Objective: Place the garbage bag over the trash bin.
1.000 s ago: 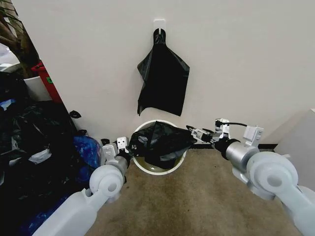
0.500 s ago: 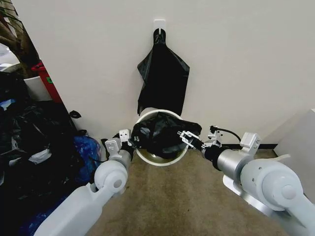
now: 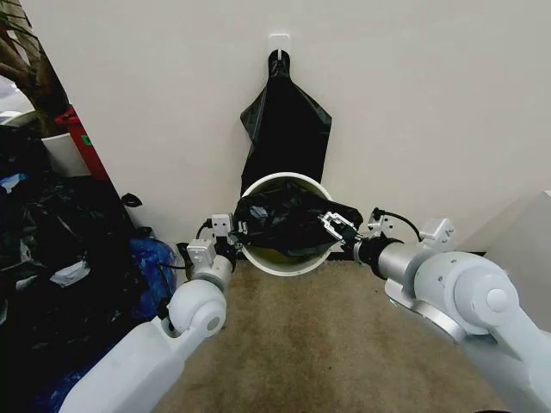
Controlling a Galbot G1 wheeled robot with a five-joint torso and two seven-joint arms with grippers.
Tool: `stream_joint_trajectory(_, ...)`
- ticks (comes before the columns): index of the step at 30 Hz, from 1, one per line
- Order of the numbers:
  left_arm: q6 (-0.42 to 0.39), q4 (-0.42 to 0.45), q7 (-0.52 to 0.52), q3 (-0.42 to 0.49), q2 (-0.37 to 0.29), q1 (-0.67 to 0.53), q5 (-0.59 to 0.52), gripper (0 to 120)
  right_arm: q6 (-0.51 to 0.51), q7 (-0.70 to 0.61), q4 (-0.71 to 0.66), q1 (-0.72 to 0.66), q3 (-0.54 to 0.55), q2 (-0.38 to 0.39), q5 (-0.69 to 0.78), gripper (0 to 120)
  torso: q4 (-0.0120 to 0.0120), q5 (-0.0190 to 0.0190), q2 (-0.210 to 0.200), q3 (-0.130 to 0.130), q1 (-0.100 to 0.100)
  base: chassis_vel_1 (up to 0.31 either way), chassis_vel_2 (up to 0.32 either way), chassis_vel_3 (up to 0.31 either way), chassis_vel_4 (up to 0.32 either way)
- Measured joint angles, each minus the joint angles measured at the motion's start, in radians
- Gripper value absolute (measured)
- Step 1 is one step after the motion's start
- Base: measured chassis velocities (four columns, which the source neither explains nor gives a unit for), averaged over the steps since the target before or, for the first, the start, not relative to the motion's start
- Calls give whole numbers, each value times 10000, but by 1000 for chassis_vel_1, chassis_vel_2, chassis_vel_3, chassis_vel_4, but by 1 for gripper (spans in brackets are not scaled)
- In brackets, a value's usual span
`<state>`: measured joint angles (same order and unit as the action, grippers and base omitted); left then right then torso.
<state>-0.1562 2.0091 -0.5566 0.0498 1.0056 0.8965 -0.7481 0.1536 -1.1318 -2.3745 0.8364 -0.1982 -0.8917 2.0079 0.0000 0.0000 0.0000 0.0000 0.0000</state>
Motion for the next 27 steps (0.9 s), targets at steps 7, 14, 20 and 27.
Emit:
stream_joint_trajectory(7, 3, 0, 6, 18, 6, -2, 5, 1, -19, -6, 108, 60, -21, -28, -2, 86, 0, 0, 0, 0, 0, 0, 0, 0, 0)
stream_joint_trajectory(14, -18, 34, -10, 21, -15, 9, -10, 1, -52, 15, 203, 324, -72, -88, -57, 58, 0, 0, 0, 0, 0, 0, 0, 0, 0)
stream_joint_trajectory(20, -61, 67, -42, 22, 21, 78, -10, 1, -56, 100, -39, 596, -143, 32, -90, 38, 0, 0, 0, 0, 0, 0, 0, 0, 0)
stream_joint_trajectory(27, -213, 67, -190, -2, 73, 138, -212, 1, 104, 424, -396, 960, -227, 188, -282, 11, 0, 0, 0, 0, 0, 0, 0, 0, 0)
